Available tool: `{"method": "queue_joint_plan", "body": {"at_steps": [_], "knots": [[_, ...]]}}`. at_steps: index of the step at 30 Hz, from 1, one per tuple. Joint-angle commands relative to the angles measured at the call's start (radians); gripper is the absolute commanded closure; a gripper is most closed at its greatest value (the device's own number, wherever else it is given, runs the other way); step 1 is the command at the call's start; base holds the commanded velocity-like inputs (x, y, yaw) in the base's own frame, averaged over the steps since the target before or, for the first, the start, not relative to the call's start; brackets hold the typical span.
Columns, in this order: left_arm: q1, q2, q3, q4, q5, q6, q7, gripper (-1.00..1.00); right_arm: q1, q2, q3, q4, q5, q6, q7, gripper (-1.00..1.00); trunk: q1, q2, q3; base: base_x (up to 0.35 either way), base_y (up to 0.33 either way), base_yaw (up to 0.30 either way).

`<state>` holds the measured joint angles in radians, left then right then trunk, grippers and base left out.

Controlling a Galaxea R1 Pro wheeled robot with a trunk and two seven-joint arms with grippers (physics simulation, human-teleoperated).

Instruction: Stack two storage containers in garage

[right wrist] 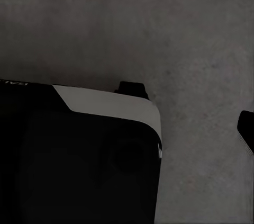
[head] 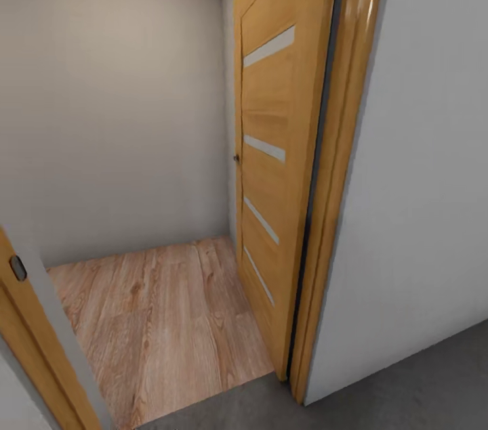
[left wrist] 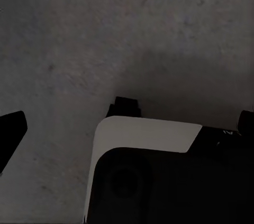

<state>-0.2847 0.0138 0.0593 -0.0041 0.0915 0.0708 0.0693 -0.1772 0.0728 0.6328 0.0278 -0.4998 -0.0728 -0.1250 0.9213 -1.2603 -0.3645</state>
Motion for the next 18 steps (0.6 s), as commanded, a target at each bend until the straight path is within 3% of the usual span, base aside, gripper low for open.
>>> {"method": "queue_joint_plan", "body": {"at_steps": [1, 14, 18], "knots": [[-0.001, 0.0, 0.005, 0.0, 0.008, 0.004, 0.0, -1.0, -0.001, 0.001, 0.008, 0.003, -0.009, -0.005, -0.001, -1.0, 0.0, -0.001, -0.002, 0.053, 0.0, 0.268], [-0.001, -0.004, 0.005, 0.0, 0.008, 0.001, 0.002, -1.0, -0.002, 0.001, 0.008, 0.003, -0.009, -0.005, -0.001, -1.0, 0.0, -0.001, -0.008, 0.009, 0.0, 0.268], [-0.001, -0.004, 0.005, 0.0, 0.008, 0.001, 0.0, -1.0, -0.002, 0.001, 0.008, 0.003, -0.009, -0.006, -0.001, -1.0, 0.0, -0.001, -0.01, 0.157, 0.0, 0.239]]}}
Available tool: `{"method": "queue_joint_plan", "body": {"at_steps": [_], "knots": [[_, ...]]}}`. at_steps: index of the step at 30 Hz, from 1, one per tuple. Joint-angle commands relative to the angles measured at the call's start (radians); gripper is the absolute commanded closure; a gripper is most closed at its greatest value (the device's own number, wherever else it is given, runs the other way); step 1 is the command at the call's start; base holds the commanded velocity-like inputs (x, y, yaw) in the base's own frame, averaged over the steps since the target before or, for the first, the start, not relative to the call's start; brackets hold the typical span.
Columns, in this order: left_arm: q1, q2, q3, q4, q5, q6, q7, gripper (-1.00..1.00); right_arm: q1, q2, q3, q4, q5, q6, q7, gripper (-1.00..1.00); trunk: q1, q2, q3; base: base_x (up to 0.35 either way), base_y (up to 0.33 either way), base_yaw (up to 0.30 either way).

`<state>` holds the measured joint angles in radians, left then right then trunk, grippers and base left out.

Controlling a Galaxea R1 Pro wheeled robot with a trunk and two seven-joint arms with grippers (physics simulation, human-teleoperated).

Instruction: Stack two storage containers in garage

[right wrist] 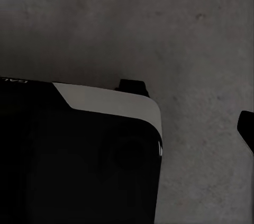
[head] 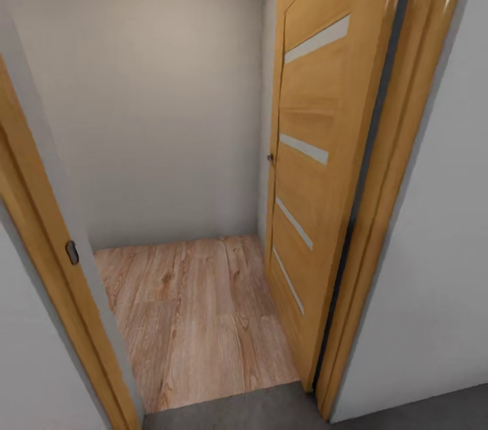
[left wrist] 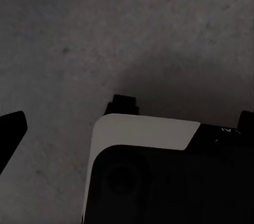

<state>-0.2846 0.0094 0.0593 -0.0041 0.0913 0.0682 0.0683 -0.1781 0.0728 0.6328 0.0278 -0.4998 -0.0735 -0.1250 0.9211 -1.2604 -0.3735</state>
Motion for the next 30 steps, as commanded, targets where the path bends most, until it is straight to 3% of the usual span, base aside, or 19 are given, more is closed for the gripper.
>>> {"method": "queue_joint_plan", "body": {"at_steps": [1, 15, 30], "knots": [[-0.001, 0.0, 0.005, 0.0, 0.008, 0.004, 0.001, -1.0, -0.001, 0.001, 0.008, 0.003, -0.009, -0.006, -0.001, -1.0, 0.0, -0.001, -0.001, 0.266, 0.0, 0.11], [-0.001, 0.0, 0.005, 0.0, 0.008, 0.005, 0.001, -1.0, 0.0, 0.001, 0.008, 0.003, -0.01, -0.006, -0.001, -1.0, 0.0, -0.001, -0.002, 0.31, -0.004, 0.01], [-0.001, 0.002, 0.005, 0.0, 0.008, 0.002, 0.001, -1.0, 0.0, 0.001, 0.008, 0.003, -0.01, -0.006, -0.002, -1.0, 0.0, -0.001, -0.002, 0.31, -0.104, 0.0]]}}
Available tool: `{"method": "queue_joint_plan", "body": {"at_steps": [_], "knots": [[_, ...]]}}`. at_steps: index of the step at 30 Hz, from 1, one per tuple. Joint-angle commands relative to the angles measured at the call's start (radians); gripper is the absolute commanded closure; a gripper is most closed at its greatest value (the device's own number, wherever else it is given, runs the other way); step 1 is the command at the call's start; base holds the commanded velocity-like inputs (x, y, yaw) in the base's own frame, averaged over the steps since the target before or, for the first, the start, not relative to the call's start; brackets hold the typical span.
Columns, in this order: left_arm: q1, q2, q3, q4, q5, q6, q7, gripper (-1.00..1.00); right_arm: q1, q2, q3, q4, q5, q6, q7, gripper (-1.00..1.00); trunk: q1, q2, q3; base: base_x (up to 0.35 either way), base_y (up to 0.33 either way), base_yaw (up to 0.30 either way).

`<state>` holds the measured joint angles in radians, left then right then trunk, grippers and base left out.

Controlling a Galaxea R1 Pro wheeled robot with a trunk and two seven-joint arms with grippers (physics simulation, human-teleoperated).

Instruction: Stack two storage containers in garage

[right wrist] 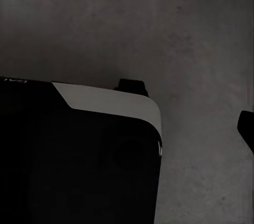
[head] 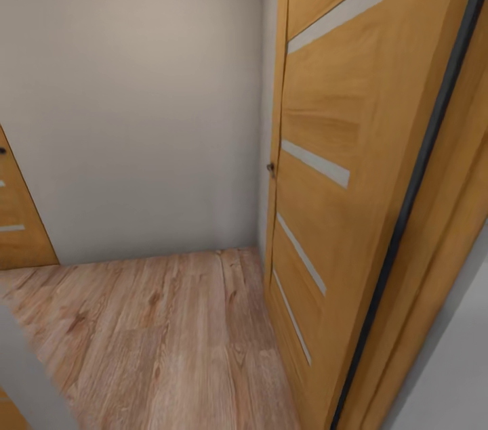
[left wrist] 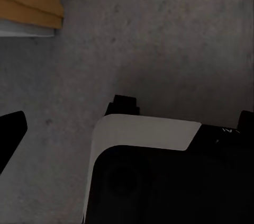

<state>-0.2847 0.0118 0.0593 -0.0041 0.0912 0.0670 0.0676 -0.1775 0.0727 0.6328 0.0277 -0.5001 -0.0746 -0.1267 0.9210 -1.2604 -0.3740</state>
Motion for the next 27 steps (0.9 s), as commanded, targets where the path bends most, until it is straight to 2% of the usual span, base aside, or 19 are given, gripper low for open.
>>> {"method": "queue_joint_plan", "body": {"at_steps": [1, 23, 27], "knots": [[-0.001, 0.0, 0.005, 0.0, 0.009, 0.004, 0.001, -1.0, -0.001, 0.001, 0.008, 0.003, -0.009, -0.005, -0.001, -1.0, 0.0, -0.001, -0.001, 0.255, -0.102, 0.009], [-0.001, 0.001, 0.005, 0.0, 0.009, 0.004, 0.003, -1.0, -0.001, 0.0, 0.008, 0.003, -0.009, -0.007, 0.001, -1.0, 0.0, -0.001, -0.001, 0.014, -0.006, 0.252], [-0.001, 0.0, 0.005, 0.0, 0.009, 0.004, 0.002, -1.0, -0.002, -0.001, 0.008, 0.003, -0.009, -0.007, 0.0, -1.0, 0.0, -0.001, -0.001, 0.16, 0.0, 0.108]]}}
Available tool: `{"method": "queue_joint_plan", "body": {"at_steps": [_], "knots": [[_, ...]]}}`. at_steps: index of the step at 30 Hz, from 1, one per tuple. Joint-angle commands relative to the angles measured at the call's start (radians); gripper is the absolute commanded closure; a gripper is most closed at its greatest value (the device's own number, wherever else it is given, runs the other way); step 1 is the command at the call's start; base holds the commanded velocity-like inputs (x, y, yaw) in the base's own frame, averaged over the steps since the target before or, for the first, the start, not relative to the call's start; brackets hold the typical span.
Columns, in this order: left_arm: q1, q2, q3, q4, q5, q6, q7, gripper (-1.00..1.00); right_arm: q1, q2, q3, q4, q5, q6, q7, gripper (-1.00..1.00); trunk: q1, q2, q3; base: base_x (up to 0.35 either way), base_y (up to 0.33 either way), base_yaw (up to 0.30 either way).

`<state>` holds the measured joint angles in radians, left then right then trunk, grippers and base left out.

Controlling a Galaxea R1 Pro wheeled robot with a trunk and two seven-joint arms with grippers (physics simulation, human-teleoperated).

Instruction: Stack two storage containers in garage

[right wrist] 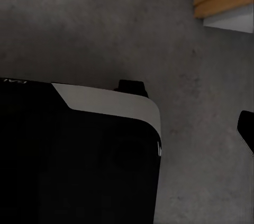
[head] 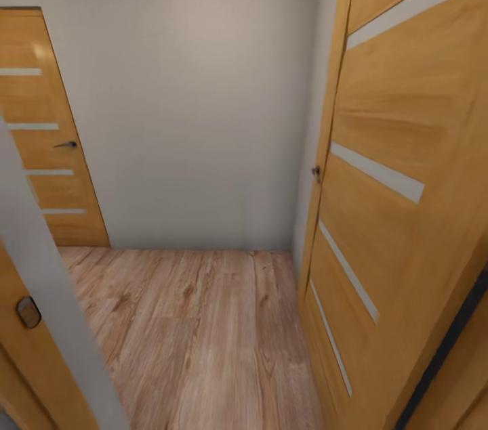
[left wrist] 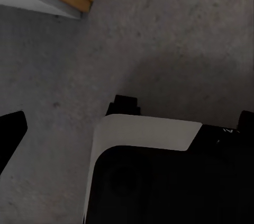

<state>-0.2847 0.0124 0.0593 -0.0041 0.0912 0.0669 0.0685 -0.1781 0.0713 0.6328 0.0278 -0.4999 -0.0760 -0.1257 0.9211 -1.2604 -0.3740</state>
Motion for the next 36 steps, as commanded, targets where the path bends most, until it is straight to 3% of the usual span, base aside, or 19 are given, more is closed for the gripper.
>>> {"method": "queue_joint_plan", "body": {"at_steps": [1, 19, 36], "knots": [[-0.001, 0.0, 0.005, 0.0, 0.008, 0.004, 0.001, -1.0, -0.001, 0.001, 0.008, 0.003, -0.009, -0.005, -0.001, -1.0, 0.0, -0.001, -0.001, 0.266, 0.0, 0.037], [-0.001, 0.0, 0.005, 0.0, 0.008, 0.004, 0.001, -1.0, -0.001, 0.001, 0.008, 0.003, -0.009, -0.005, -0.001, -1.0, 0.0, -0.001, -0.001, 0.304, 0.0, 0.004], [-0.001, 0.0, 0.005, 0.0, 0.008, 0.004, 0.002, -1.0, -0.001, 0.001, 0.008, 0.003, -0.009, -0.005, -0.001, -1.0, 0.0, -0.001, -0.001, 0.017, 0.056, 0.0]]}}
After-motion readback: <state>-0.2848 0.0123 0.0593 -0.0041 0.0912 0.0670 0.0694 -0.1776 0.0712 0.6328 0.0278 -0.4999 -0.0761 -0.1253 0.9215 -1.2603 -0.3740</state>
